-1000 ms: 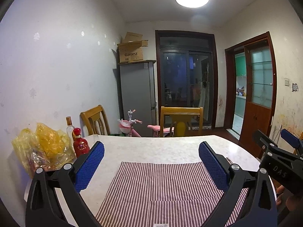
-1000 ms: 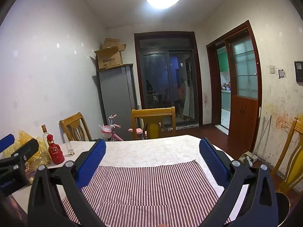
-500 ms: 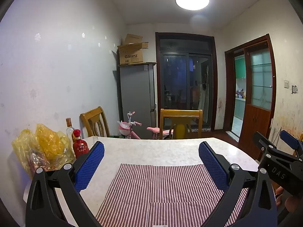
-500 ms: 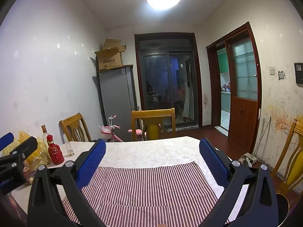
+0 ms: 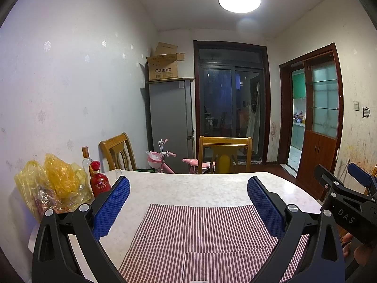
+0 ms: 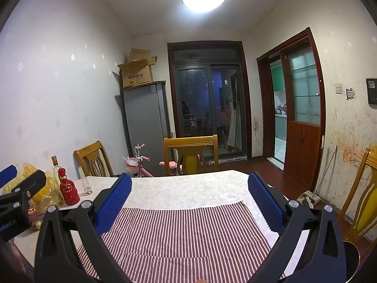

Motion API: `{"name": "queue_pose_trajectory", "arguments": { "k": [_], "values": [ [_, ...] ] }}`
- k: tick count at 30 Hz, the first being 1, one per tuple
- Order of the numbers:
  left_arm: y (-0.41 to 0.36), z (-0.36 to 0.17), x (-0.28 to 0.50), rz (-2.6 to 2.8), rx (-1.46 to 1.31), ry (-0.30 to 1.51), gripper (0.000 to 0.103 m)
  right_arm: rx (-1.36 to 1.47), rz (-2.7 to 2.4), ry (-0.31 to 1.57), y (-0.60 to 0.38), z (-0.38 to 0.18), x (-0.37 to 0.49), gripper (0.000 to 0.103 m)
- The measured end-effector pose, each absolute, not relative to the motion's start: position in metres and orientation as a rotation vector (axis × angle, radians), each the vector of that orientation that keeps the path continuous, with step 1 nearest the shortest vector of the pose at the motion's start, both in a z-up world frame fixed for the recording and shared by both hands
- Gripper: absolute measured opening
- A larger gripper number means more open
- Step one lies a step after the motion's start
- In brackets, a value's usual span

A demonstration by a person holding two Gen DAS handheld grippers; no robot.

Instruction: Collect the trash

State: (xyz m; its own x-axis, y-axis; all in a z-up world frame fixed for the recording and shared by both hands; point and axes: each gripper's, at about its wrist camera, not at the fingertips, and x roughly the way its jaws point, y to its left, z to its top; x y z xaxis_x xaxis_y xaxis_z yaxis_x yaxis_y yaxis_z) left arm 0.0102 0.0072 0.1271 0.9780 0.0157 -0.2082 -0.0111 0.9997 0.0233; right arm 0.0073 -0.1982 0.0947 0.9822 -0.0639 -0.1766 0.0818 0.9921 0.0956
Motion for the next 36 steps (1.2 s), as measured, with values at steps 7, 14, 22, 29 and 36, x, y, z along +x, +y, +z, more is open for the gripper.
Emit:
{"name": "queue_pose_trajectory", "arguments": {
  "k": [7, 14, 22, 29, 36],
  "values": [
    [0.007, 0.127, 0.008, 0.015, 0.027, 0.205, 0.097, 0.103, -0.076, 0.172, -0.198, 0.096, 0.007, 0.099],
    [0.009, 0.126, 0.009, 0.008, 0.024, 0.203, 0.097, 0.106, -0.076, 0.171, -0.197, 0.096, 0.007, 0.099],
    [0.002, 0.123, 0.007, 0.064, 0.076, 0.179, 0.097, 0.107, -0.077, 0.17, -0.197, 0.096, 0.007, 0.099],
    [0.0, 0.123, 0.007, 0.029, 0.051, 0.192, 0.097, 0.11, -0.074, 0.172, -0.196, 0.096, 0.007, 0.099],
    [0.006, 0.123, 0.011, 0.019, 0.014, 0.2, 0.097, 0.125, -0.071, 0.177, -0.193, 0.097, 0.011, 0.099]
  ]
}}
